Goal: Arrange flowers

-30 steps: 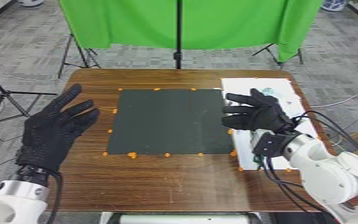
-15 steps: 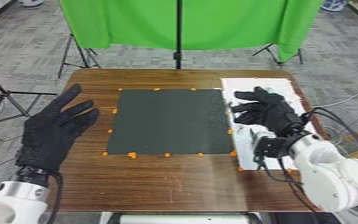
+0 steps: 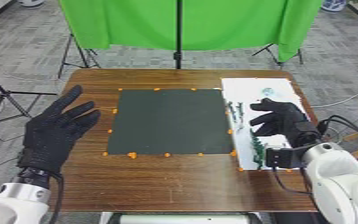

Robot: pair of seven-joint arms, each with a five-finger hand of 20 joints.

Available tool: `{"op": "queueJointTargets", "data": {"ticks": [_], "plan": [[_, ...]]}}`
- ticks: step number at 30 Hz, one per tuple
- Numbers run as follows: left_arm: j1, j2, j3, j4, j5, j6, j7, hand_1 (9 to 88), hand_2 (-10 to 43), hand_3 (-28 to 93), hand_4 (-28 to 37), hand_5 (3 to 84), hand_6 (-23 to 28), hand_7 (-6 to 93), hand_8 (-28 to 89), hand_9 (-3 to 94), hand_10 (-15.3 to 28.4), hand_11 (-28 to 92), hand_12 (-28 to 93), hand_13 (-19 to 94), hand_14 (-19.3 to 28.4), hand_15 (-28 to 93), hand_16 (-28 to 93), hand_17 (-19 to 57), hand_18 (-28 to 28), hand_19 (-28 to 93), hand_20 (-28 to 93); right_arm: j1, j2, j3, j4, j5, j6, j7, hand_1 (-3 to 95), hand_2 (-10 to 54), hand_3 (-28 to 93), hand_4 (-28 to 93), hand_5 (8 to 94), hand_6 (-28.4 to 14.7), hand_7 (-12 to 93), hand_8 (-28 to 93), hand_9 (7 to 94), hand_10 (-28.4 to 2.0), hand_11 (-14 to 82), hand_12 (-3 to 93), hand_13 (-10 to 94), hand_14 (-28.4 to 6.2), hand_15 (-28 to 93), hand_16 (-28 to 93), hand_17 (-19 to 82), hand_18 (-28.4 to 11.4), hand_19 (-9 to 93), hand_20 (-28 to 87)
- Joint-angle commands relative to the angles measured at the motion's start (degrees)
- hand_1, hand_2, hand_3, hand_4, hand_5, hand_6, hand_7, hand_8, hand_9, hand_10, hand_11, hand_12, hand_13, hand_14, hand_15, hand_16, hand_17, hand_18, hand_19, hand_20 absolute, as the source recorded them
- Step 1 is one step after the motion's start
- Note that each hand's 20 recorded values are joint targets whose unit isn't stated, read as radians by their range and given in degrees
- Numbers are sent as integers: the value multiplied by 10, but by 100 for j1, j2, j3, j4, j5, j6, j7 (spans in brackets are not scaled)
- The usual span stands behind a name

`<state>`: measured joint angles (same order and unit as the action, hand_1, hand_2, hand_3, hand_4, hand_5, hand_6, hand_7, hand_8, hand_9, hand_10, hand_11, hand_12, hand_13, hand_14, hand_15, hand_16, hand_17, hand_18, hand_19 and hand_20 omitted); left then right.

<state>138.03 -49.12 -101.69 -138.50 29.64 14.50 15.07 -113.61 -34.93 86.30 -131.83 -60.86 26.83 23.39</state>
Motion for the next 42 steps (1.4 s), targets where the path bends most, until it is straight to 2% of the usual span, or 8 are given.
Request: {"op": "queueJointTargets", "data": {"ticks": [1, 4, 5, 9, 15, 25, 32, 42], "plan": [[-18, -66, 106, 72, 26, -41, 29, 225, 73, 764, -255, 295, 65, 170, -114, 280, 212, 283, 113, 204, 282, 507, -94, -111, 269, 572, 127, 502, 250, -998, -180, -2075, 938, 1397, 196, 95, 714, -260, 561, -57, 140, -116, 662, -193, 203, 128, 629, -168, 580, 88, 284, -247, 869, 45], [-85, -60, 120, 94, 32, -43, -21, 224, 73, 765, -254, 296, 65, 171, -114, 280, 213, 282, 112, 203, 283, 505, -94, -111, 269, 572, 127, 777, 510, -1614, -150, -3552, 1323, 2194, 211, 84, 708, -248, 594, -63, 139, -115, 698, -189, 203, 128, 668, -161, 578, 94, 315, -251, 901, 15], [-87, -33, 142, 92, 19, -16, 39, 225, 73, 764, -254, 296, 65, 170, -115, 280, 213, 282, 112, 203, 282, 505, -94, -111, 269, 572, 127, 802, 579, -1703, -149, -3800, 1384, 2333, 217, 77, 707, -247, 604, -62, 140, -116, 710, -185, 202, 128, 686, -156, 580, 97, 329, -250, 911, 6], [-72, -26, 105, 84, 23, -33, -1, 225, 73, 764, -255, 297, 66, 169, -114, 280, 213, 283, 113, 204, 282, 506, -94, -111, 269, 572, 126, 926, 641, -1905, -171, -4305, 1441, 2802, 232, 62, 699, -240, 623, -63, 138, -116, 740, -178, 203, 131, 727, -144, 576, 104, 365, -252, 928, -9], [-36, -37, 89, 81, 27, -49, 3, 224, 73, 765, -255, 298, 66, 170, -114, 281, 212, 283, 113, 204, 283, 507, -94, -111, 269, 572, 125, 1106, 727, -2211, -153, -5140, 1265, 3435, 247, 48, 684, -227, 654, -64, 130, -112, 801, -171, 220, 143, 788, -122, 601, 137, 431, -252, 932, 107], [-27, -45, 78, 72, 22, -44, -19, 224, 72, 766, -255, 299, 67, 169, -114, 281, 213, 283, 112, 204, 282, 507, -94, -111, 268, 571, 125, 1122, 649, -2266, -152, -5583, 241, 3882, 270, 19, 681, -219, 674, -66, 126, -109, 839, -166, 250, 160, 824, -99, 646, 161, 484, -249, 932, 240], [-29, -83, 36, 63, 41, -94, -111, 224, 73, 765, -255, 299, 67, 168, -114, 281, 213, 282, 112, 204, 283, 507, -94, -111, 268, 570, 124, 1094, 570, -2292, -157, -5760, -466, 4073, 278, 10, 673, -217, 681, -68, 122, -107, 851, -165, 256, 165, 830, -96, 650, 167, 491, -249, 932, 253], [-38, -54, 57, 64, 16, -89, -108, 225, 73, 765, -256, 301, 68, 167, -113, 281, 213, 283, 113, 204, 283, 507, -94, -112, 268, 568, 122, 1297, 360, -2552, 8, -5666, -1410, 4232, 285, -3, 658, -215, 684, -72, 113, -104, 847, -166, 259, 170, 824, -99, 652, 174, 485, -254, 932, 254]]}}
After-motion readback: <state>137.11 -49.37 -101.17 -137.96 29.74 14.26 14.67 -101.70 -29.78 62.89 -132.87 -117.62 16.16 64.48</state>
